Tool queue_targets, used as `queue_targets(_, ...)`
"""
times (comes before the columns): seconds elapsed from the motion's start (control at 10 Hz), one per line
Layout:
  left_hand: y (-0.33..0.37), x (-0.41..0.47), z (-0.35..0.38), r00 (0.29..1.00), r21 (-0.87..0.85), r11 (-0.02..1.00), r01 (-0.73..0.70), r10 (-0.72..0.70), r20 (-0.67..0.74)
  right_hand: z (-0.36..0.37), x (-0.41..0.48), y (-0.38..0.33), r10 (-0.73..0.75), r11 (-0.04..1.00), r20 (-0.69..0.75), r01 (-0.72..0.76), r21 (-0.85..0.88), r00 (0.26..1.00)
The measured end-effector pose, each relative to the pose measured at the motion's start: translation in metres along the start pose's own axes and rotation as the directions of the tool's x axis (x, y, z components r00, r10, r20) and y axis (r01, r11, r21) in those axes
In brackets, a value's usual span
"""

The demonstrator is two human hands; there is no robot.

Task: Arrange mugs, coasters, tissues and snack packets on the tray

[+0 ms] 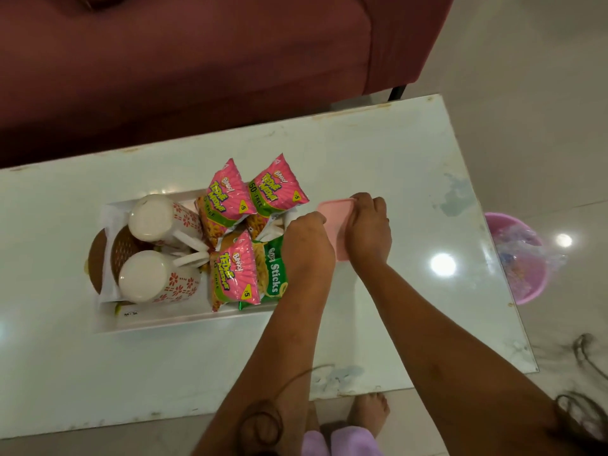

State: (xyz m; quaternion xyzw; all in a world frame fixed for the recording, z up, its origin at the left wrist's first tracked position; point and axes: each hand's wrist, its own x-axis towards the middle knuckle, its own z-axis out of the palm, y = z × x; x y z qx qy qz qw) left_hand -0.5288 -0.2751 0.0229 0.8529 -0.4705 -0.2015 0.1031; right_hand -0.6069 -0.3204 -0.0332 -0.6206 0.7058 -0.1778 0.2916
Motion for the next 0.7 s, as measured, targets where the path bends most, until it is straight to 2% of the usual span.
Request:
queue_targets(0.2,-0.008,-0.003,0.003,0.999,0.164,0.986,-0.025,0.029,-0.021,0.001,0.000,-0.003,-0.033,0.998,-0.001,0.033,-0.059,0.999)
queue_targets(0.5,-0.009,-0.010,-0.004,0.994,0.177,0.979,-0.101,0.108,-0.030,-0.001,0.003,-0.002,-0.039,0.997,-0.018,0.038,-0.065,0.999)
queue_targets(0.6,-0.011,-0.022,-0.015,0.983,0.100,0.982,-0.161,0.168,-0.069,-0.015,-0.017,0.004,-0.153,0.965,-0.034,0.141,-0.221,0.988)
queue_targets(0.7,-0.017,-0.035,-0.030,0.978,0.095,0.976,-0.198,0.204,-0.053,-0.028,-0.045,0.009,-0.233,0.923,-0.009,0.218,-0.317,0.973)
